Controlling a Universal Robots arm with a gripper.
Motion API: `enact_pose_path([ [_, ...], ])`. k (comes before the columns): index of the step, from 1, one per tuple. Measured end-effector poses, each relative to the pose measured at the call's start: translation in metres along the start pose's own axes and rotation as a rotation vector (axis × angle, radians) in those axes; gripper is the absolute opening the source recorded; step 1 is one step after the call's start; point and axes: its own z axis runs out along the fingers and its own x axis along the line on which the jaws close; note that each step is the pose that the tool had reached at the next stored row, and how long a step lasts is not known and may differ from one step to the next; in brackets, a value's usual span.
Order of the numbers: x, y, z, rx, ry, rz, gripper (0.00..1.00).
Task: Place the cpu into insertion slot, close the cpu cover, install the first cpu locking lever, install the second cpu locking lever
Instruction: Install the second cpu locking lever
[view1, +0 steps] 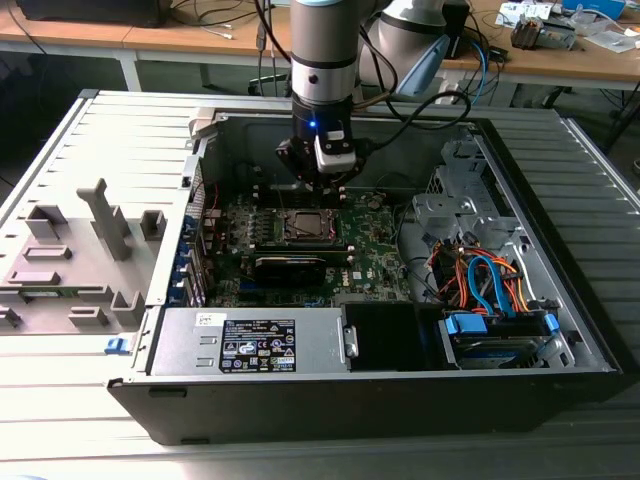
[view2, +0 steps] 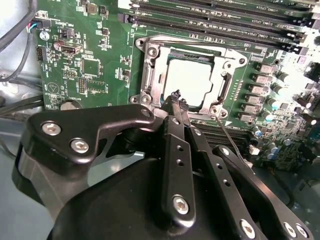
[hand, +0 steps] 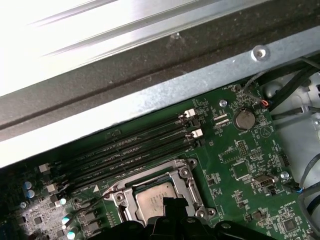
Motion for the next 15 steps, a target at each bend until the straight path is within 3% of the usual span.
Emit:
enact_pose_path([
  [15, 0.0, 0.0, 0.0, -0.0018, -0.0005, -0.036, 0.11],
])
